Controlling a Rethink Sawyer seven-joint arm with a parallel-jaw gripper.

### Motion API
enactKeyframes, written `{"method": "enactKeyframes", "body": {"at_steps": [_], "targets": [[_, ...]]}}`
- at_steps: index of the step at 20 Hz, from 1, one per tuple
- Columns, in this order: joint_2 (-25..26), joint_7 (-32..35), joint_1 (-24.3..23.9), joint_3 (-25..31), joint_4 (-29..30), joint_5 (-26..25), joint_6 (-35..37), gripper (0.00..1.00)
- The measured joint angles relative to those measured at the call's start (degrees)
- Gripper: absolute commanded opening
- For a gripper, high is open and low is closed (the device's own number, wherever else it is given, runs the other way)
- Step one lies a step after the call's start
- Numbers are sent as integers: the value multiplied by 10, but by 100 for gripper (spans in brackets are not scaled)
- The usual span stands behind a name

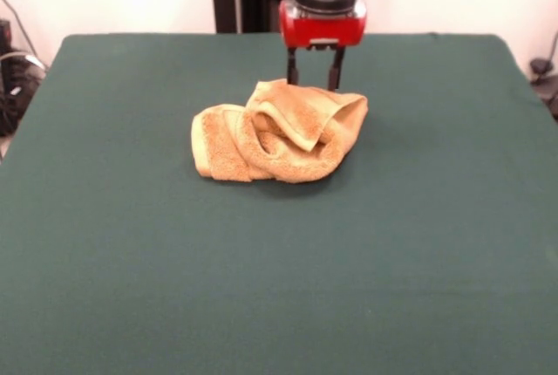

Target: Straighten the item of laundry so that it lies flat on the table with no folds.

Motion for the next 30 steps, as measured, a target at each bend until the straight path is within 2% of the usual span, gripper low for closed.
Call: {"method": "enactKeyframes", "body": {"at_steps": [5, 15, 30], "targets": [[-29, 0, 1, 0, 5, 0, 8, 100], [-96, 0, 4, 0, 5, 0, 76, 100], [-108, 0, 4, 0, 5, -1, 92, 100]]}}
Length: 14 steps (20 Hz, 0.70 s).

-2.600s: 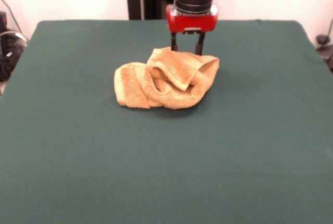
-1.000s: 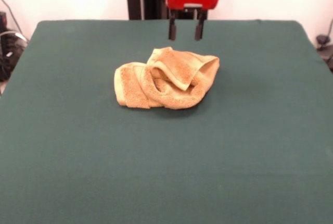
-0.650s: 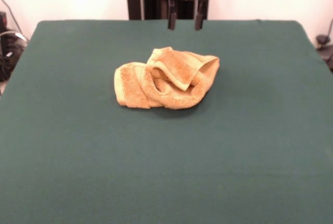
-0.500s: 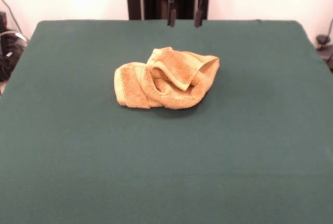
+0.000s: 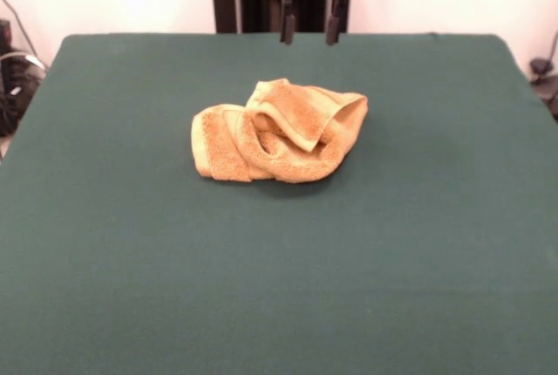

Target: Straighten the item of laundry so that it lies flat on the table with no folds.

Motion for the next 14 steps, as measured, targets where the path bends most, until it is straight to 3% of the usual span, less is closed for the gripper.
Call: {"method": "enactKeyframes", "body": {"at_steps": [14], "targets": [[0, 0, 0, 0, -5, 1, 6, 100]]}}
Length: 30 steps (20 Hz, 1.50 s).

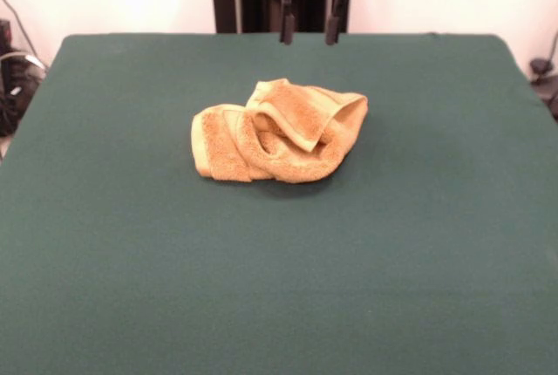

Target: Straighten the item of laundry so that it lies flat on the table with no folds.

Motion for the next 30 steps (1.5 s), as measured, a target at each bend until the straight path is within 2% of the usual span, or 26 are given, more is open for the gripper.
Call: {"method": "enactKeyframes", "body": {"at_steps": [8, 22, 30], "targets": [[-10, 0, 0, 0, -26, 4, 33, 100], [-3, 0, 6, 0, -132, 7, 75, 100], [6, 0, 6, 0, -166, 7, 86, 100]]}}
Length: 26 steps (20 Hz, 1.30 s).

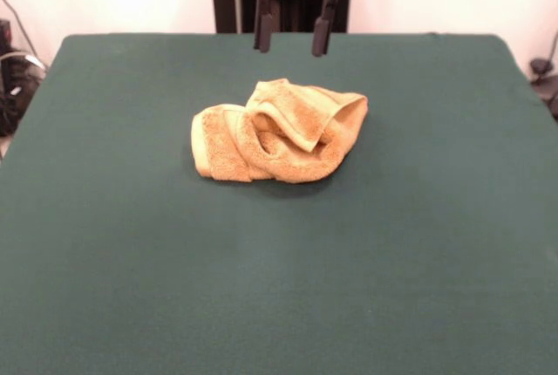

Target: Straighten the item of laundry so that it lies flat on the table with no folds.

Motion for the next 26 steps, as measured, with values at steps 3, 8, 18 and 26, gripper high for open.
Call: {"method": "enactKeyframes", "body": {"at_steps": [3, 8, 18, 26], "targets": [[-1, 0, 0, 0, -8, 1, 10, 100], [-3, 0, 0, 0, -19, 4, 32, 100], [-4, 0, 0, 0, -31, 4, 55, 100], [-1, 0, 0, 0, -31, 4, 55, 100]]}}
